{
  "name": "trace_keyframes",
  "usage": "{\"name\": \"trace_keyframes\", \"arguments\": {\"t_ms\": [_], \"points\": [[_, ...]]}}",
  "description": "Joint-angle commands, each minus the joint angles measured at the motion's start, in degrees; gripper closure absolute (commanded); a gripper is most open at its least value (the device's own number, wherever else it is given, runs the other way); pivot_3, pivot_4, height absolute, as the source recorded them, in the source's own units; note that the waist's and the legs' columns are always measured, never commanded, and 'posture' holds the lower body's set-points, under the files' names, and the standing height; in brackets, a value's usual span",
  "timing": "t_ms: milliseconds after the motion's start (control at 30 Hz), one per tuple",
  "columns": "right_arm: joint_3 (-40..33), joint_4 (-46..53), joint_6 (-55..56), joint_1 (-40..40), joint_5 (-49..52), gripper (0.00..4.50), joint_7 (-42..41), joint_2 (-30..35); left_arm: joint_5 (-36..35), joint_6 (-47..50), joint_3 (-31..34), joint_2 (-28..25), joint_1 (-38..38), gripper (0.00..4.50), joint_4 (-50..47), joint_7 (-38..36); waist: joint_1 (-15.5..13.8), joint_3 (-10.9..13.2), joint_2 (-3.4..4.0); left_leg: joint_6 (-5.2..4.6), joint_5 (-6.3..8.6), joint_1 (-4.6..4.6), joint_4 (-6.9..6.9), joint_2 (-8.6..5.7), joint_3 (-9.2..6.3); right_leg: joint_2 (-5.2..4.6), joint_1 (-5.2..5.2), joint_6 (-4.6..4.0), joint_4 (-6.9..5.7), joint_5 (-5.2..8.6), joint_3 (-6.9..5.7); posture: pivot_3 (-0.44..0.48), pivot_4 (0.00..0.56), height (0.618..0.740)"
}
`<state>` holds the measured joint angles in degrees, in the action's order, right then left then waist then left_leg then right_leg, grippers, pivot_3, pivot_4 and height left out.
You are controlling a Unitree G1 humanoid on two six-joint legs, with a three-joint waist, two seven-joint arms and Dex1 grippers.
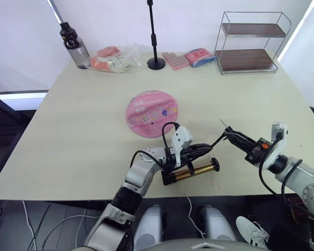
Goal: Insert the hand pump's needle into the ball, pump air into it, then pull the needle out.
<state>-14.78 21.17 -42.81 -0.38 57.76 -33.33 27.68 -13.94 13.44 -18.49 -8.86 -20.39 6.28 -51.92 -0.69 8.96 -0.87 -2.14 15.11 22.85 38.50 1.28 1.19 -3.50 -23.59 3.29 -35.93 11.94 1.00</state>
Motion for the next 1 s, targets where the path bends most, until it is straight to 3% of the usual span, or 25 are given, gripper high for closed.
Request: {"name": "trace_keyframes", "arguments": {"t_ms": [33,133,200,233,333,500,667,867,1000], "points": [[0.0,1.0,1.9,-0.9,-1.7,4.17,-1.0,0.6,0.8,-2.1,0.8,-1.2,-0.8,3.37,-3.0,0.6,0.0,0.0,0.0,0.0,0.0,0.0,0.0,0.0,0.0,0.0,0.0,0.0,0.0,0.0,0.0,0.0,0.15,0.74],[0.3,0.8,3.8,-1.5,-4.4,4.17,-2.1,1.4,-0.2,-1.6,2.1,-3.1,-0.4,1.93,-5.6,0.2,0.0,0.0,0.0,0.0,0.0,0.0,0.0,0.0,0.0,0.01,-0.01,0.0,0.0,0.0,0.0,0.0,0.15,0.74],[0.1,0.5,4.1,-1.9,-5.0,4.17,-2.2,1.4,-0.9,-1.3,2.8,-4.2,0.0,1.65,-7.6,0.0,0.0,0.0,0.0,0.0,0.0,0.0,0.0,0.01,0.0,0.0,-0.01,0.0,0.0,0.0,0.0,0.0,0.15,0.74],[0.4,0.5,4.7,-2.1,-6.2,4.17,-2.8,2.0,-1.5,-0.7,3.4,-5.2,0.6,1.01,-9.6,-0.1,0.0,0.0,0.0,0.0,0.0,0.0,0.0,0.01,-0.01,0.0,-0.01,0.0,0.0,0.0,0.0,0.0,0.15,0.74],[1.2,0.9,6.3,-2.4,-9.7,4.17,-3.4,3.2,-3.5,1.3,5.4,-8.4,2.4,0.07,-15.4,-0.5,0.0,0.0,0.01,0.0,0.0,0.01,-0.02,0.02,-0.02,0.0,-0.02,0.0,0.02,0.01,0.01,0.0,0.15,0.74],[2.3,2.8,10.7,-1.8,-14.8,4.17,-6.2,5.3,-5.5,4.6,12.4,-14.3,4.1,0.07,-23.2,2.2,0.1,0.0,0.02,0.0,0.0,0.01,-0.03,0.03,-0.02,0.01,-0.04,0.0,0.02,0.01,0.0,0.0,0.15,0.74],[2.8,1.6,16.1,-2.1,-18.4,4.17,-11.7,7.4,-9.0,7.6,21.3,-18.8,2.9,0.07,-25.1,5.3,0.0,0.0,0.0,0.0,0.0,-0.01,-0.02,0.04,-0.02,0.0,-0.04,0.09,0.01,0.07,0.01,0.0,0.15,0.74],[4.0,-0.4,23.4,-2.8,-22.4,4.17,-17.6,8.1,-10.1,8.5,28.8,-23.9,0.4,0.07,-18.9,6.6,0.0,0.1,-0.02,0.0,0.0,-0.01,-0.03,0.03,0.03,0.0,-0.04,0.12,0.02,0.08,-0.02,0.0,0.15,0.74],[4.5,-2.0,27.3,-3.8,-23.7,4.17,-19.8,7.2,-7.8,6.7,30.0,-27.6,-3.3,0.07,-12.0,6.7,0.0,0.1,-0.06,0.01,0.0,-0.01,-0.02,0.03,0.12,0.02,-0.04,0.13,0.01,0.09,-0.06,0.0,0.15,0.74]]}}
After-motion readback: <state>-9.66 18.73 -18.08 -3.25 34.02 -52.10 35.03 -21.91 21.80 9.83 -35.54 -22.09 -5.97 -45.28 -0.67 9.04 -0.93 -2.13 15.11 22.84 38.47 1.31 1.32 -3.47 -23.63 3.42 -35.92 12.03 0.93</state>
